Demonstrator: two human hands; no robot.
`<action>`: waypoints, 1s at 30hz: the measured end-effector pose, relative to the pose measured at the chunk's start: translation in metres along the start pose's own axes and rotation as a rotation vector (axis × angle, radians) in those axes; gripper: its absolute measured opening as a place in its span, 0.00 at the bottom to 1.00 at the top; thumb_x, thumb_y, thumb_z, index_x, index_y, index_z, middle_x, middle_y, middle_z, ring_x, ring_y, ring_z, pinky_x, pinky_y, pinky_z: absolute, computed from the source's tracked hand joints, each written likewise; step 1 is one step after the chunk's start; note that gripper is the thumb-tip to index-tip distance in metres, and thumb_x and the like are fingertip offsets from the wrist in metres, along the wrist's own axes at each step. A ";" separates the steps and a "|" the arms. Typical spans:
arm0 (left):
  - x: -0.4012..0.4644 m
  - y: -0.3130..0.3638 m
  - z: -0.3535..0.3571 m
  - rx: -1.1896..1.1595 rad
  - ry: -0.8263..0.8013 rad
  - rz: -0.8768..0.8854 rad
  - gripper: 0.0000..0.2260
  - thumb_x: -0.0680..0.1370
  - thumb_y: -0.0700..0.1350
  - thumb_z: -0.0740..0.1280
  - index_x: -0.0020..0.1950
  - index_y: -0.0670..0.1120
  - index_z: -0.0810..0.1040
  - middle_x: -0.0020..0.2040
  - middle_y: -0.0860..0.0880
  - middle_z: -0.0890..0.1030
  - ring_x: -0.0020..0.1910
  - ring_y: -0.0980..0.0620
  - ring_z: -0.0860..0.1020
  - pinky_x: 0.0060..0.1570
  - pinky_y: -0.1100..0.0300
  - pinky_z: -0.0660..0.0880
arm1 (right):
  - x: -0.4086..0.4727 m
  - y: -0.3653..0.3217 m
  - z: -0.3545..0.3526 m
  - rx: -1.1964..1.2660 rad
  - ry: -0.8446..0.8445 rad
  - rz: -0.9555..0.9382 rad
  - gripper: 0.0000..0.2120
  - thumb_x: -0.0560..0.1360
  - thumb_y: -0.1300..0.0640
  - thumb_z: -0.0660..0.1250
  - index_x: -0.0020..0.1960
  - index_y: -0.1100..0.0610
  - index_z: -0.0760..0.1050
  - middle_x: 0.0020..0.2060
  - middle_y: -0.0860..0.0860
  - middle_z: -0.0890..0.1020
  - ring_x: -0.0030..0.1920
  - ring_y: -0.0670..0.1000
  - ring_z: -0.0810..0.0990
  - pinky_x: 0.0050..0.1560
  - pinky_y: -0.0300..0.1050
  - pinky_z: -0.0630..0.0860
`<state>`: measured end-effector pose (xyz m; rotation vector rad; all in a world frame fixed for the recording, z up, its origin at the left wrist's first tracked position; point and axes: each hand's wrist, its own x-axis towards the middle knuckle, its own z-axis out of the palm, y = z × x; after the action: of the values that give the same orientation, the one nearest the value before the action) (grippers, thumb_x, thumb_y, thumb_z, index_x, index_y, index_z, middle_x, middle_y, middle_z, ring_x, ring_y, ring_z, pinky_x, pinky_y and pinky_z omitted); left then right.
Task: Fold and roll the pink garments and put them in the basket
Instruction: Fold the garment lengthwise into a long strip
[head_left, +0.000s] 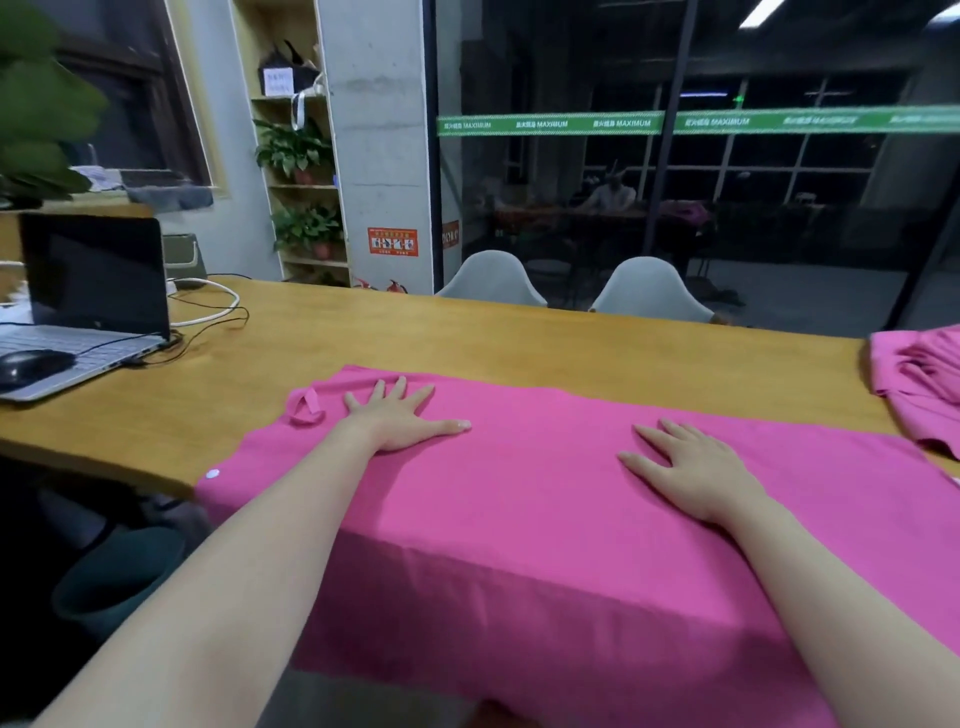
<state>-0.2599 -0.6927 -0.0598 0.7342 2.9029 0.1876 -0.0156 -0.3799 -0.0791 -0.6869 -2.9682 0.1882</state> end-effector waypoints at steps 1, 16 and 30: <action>0.002 0.000 0.000 0.009 0.016 -0.003 0.55 0.60 0.88 0.47 0.82 0.64 0.50 0.84 0.50 0.46 0.83 0.43 0.44 0.73 0.27 0.40 | 0.000 -0.002 -0.002 -0.003 0.039 -0.002 0.37 0.77 0.26 0.50 0.80 0.44 0.62 0.80 0.51 0.62 0.80 0.53 0.58 0.79 0.53 0.56; -0.074 0.012 0.029 0.035 0.089 0.016 0.39 0.77 0.75 0.47 0.84 0.56 0.51 0.84 0.47 0.49 0.82 0.42 0.48 0.78 0.37 0.44 | -0.064 -0.005 -0.004 -0.077 -0.043 0.031 0.41 0.76 0.24 0.44 0.83 0.44 0.52 0.82 0.53 0.54 0.82 0.55 0.52 0.80 0.57 0.49; 0.040 0.021 0.021 0.050 0.082 0.017 0.41 0.74 0.78 0.43 0.83 0.59 0.49 0.84 0.48 0.47 0.83 0.44 0.46 0.78 0.37 0.44 | 0.042 0.006 0.001 -0.044 -0.053 0.060 0.42 0.75 0.23 0.44 0.83 0.43 0.50 0.83 0.51 0.52 0.82 0.53 0.49 0.81 0.56 0.46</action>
<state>-0.2819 -0.6533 -0.0812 0.7778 2.9894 0.1515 -0.0506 -0.3557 -0.0784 -0.7891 -3.0125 0.1481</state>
